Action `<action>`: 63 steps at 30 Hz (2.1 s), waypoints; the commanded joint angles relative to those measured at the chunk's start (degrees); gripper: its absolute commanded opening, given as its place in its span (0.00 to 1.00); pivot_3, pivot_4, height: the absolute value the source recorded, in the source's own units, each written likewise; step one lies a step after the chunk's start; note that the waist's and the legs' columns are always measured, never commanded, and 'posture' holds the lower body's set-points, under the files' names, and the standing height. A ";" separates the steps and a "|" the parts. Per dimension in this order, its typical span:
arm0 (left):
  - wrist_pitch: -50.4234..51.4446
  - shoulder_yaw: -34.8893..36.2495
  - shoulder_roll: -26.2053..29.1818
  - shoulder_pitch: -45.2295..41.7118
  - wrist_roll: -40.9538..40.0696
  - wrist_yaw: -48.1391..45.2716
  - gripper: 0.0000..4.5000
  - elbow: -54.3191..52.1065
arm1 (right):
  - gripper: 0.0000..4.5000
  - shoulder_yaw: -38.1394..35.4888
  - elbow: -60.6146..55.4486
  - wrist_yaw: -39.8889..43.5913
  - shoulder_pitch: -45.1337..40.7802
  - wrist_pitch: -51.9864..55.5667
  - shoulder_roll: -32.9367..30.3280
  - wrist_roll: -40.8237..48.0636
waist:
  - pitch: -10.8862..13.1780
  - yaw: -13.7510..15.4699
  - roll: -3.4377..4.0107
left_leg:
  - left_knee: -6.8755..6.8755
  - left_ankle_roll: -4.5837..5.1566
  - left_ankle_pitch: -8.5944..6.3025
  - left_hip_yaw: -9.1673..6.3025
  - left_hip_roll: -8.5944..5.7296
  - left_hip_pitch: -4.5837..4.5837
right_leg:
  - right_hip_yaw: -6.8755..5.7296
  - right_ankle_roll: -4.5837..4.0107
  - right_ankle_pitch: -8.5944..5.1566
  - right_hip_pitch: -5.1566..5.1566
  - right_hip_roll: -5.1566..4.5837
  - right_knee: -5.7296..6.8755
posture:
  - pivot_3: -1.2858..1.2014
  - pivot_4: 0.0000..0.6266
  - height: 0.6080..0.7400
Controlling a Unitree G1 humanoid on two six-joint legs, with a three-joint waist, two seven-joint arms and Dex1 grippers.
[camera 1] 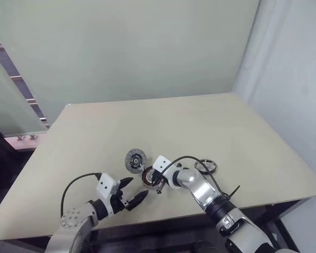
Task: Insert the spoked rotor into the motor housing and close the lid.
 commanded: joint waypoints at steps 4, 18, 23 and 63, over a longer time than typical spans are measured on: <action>-0.81 0.62 0.21 -0.32 -0.53 -0.05 1.00 -1.33 | 0.01 0.52 -0.34 -1.80 -1.10 -1.09 0.69 -0.76 | 0.00 0.01 0.00 | 0.00 0.00 0.00 0.00 0.00 0.00 | 0.00 0.00 0.00 0.00 0.00 0.00 | 0.52 0.00 1.00; -0.63 0.51 0.10 -0.13 -0.62 0.04 1.00 -1.50 | 0.01 0.86 3.77 -6.75 -4.01 -2.31 0.13 -3.33 | 0.01 0.02 0.01 | 0.11 -0.06 0.09 -0.01 0.00 0.01 | 0.00 -0.07 -0.04 0.06 0.00 0.03 | 0.52 0.00 1.00; -0.61 0.20 -0.02 -0.30 -0.55 -0.01 1.00 -1.40 | 0.01 0.90 3.45 -8.73 -4.66 -3.02 -0.37 -4.00 | 0.00 0.02 0.01 | 0.19 -0.06 0.13 -0.01 0.00 0.00 | 0.00 -0.07 -0.04 0.07 0.00 0.04 | 0.52 0.00 1.00; -1.09 -0.06 -0.02 0.27 -0.24 0.09 1.00 -2.51 | 0.52 0.30 0.11 -4.36 -3.55 0.57 1.13 -0.10 | 0.01 -0.01 0.01 | -0.06 -0.11 0.08 -0.08 0.38 -0.03 | 0.08 -0.04 0.00 -0.05 0.47 -0.01 | 0.52 0.00 1.00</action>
